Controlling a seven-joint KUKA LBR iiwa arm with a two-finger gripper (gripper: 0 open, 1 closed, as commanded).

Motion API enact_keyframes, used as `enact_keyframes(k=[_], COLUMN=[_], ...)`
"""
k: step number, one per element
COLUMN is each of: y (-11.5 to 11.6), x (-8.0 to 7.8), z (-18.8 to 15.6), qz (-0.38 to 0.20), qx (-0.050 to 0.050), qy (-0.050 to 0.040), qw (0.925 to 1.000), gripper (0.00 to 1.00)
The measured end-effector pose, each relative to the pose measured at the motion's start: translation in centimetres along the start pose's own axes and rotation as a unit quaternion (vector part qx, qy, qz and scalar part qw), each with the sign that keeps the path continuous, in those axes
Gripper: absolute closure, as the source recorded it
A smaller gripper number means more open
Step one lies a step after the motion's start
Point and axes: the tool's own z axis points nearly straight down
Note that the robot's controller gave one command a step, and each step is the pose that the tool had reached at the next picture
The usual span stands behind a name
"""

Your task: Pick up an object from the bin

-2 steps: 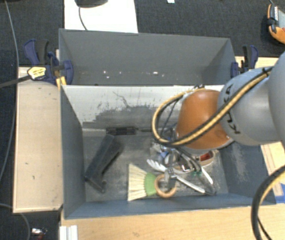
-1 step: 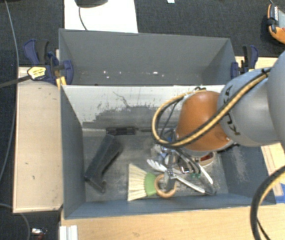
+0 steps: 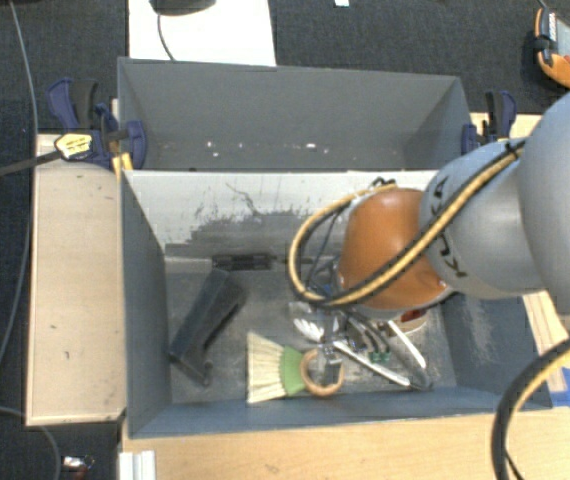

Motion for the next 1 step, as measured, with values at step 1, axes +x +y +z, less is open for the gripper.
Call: enact_keyframes(k=[1], y=[-0.98], x=[-1.12], z=[0.10], qz=[0.068], qx=[0.000], qy=[0.0010], qw=[0.9977], gripper=[1.00])
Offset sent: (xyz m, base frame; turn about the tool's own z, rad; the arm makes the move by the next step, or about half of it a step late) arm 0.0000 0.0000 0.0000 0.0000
